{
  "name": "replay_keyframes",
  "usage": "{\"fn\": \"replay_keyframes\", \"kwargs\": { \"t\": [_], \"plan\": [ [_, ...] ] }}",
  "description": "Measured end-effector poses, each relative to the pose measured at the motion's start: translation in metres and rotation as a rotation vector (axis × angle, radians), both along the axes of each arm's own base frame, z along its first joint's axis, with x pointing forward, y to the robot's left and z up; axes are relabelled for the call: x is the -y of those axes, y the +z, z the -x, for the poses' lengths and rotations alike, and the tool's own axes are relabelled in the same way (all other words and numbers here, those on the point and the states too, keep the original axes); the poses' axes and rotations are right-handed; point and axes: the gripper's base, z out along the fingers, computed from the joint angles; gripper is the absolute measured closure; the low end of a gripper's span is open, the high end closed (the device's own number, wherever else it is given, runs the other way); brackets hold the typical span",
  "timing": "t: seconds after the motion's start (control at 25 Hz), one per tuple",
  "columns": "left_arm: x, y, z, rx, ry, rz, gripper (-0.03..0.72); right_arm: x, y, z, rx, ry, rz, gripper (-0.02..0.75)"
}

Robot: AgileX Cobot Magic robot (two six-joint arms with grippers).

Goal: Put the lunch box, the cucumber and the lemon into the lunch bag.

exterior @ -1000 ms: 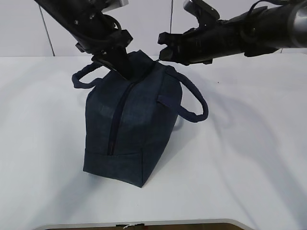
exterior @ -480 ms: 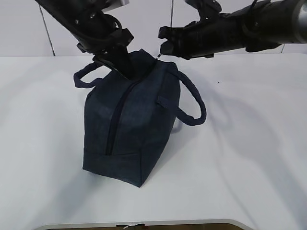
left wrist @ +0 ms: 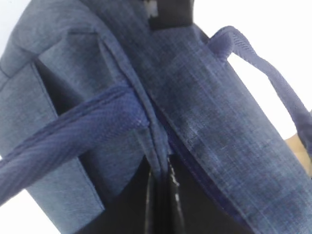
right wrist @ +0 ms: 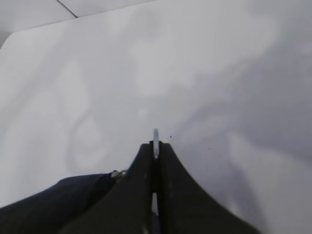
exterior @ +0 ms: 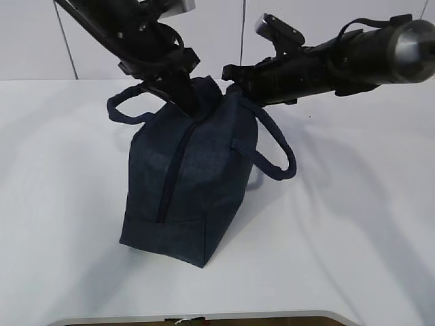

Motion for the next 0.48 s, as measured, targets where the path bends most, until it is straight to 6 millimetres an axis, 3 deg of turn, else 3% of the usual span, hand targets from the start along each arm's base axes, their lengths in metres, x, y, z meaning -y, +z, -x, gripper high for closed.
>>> {"fn": "replay_keyframes", "kwargs": {
  "t": [0.24,0.48],
  "plan": [
    [0.000,0.000,0.000,0.000,-0.001,-0.002,0.703,-0.003,-0.004,0.001,-0.014,0.032,-0.006,0.733],
    [0.000,0.002,0.002,-0.008,-0.008,0.000,0.703,-0.002,0.019,0.005,0.062,0.070,0.027,0.733]
  ]
}}
